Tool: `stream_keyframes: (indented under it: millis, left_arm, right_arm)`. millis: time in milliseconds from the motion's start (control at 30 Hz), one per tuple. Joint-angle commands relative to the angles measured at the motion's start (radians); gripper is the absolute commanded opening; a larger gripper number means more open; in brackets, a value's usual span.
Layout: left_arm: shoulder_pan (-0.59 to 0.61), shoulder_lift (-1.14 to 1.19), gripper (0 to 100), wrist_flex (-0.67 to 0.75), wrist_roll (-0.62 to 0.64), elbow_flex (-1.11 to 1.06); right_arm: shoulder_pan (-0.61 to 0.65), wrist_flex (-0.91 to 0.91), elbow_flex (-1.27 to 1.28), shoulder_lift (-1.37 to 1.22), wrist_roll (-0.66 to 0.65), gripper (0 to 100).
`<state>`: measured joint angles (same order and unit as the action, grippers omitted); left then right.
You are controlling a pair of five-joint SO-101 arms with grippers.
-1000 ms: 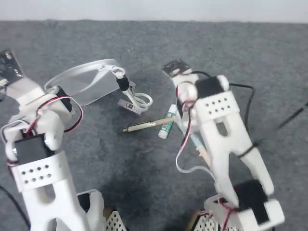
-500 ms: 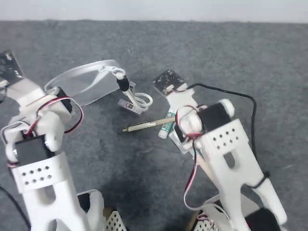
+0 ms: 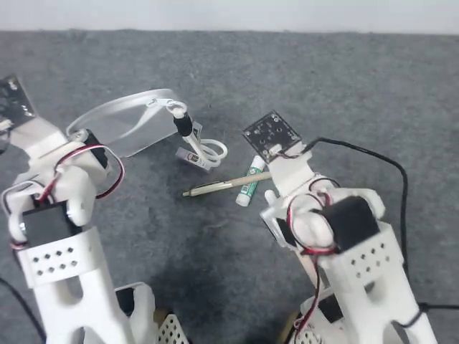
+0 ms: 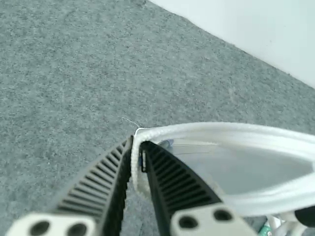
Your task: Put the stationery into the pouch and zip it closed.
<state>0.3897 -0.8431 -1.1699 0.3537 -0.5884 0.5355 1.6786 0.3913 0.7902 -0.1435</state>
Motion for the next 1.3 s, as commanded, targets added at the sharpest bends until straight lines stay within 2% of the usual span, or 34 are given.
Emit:
stream_keyframes:
  millis: [0,200,333,533,700,1000,1267]
  left_arm:
    - [0.005,0.015,1,0.028,-0.006,-0.004]
    - [0.005,0.015,1,0.028,-0.006,-0.004]
    - [0.005,0.015,1,0.028,-0.006,-0.004]
    - [0.003,0.015,1,0.028,-0.006,-0.005]
    - [0.003,0.015,1,0.028,-0.006,-0.005]
    - [0.003,0.015,1,0.028,-0.005,-0.005]
    - [0.002,0.015,1,0.025,-0.006,-0.005]
  right_arm:
    - [0.005,-0.021,-0.014,0.068,0.038,0.6]
    - [0.007,-0.151,-0.009,0.186,0.305,0.6]
    - [0.019,-0.225,-0.008,0.242,0.381,0.6]
    - [0.170,-0.311,-0.008,0.262,0.445,0.6]
    - [0.254,-0.472,-0.008,0.262,0.459,0.6]
    - [0.289,-0.819,-0.006,0.257,0.457,0.6]
    - [0.308,-0.983,0.114,0.263,0.457,0.6]
